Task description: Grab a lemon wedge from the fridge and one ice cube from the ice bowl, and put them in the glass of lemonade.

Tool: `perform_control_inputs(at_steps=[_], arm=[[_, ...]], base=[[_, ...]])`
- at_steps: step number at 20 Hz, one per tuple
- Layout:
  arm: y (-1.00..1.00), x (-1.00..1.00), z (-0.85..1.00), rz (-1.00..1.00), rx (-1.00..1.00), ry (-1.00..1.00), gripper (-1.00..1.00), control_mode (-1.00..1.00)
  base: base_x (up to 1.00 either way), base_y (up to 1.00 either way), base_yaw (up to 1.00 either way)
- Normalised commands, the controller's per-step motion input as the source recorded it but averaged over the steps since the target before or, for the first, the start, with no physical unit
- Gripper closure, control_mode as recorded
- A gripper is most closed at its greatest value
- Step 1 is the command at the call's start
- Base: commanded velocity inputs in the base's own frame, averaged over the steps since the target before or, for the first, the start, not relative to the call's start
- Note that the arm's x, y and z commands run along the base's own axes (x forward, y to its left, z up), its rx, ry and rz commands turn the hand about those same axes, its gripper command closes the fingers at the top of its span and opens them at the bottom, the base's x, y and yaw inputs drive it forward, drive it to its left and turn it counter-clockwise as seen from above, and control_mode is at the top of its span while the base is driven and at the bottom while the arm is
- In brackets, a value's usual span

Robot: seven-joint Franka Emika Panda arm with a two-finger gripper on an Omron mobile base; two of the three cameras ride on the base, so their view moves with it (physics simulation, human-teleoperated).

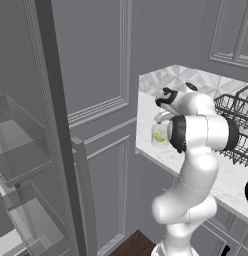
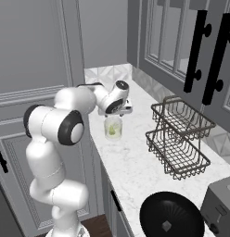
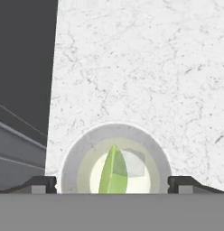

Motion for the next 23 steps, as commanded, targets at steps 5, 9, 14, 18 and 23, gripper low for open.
perform_control_inputs(at_steps=[5,9,14,18,23], arm=[[-0.10,-0.35,0.25,0.00,0.11,-0.19,-1.00,-1.00],[-0.09,-0.53,0.23,0.00,0.12,-0.20,-1.00,-1.00],[0.00,-0.75,0.20,0.00,0.10,-0.13,-1.00,-1.00],[0.15,-1.00,0.29,0.01,0.10,-0.05,-1.00,-1.00],[0.68,-0.60,0.59,-0.02,0.01,0.00,-1.00,-1.00]], base=[[0.00,0.00,0.00],[0.00,0.00,0.00],[0.00,0.00,0.00],[0.00,0.00,0.00],[0.00,0.00,0.00]])
